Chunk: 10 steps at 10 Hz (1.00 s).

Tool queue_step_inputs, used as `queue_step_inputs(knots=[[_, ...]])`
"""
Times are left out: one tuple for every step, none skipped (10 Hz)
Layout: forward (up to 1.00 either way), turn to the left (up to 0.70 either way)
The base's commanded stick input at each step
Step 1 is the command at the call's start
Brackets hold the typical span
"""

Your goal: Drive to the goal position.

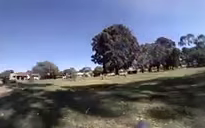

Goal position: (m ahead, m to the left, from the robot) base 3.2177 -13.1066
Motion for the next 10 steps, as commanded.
queue_step_inputs(knots=[[1.00,0.00],[1.00,0.13],[1.00,0.27],[1.00,0.27],[1.00,0.27],[1.00,0.27],[1.00,0.27],[1.00,0.27],[1.00,0.27],[1.00,0.27]])
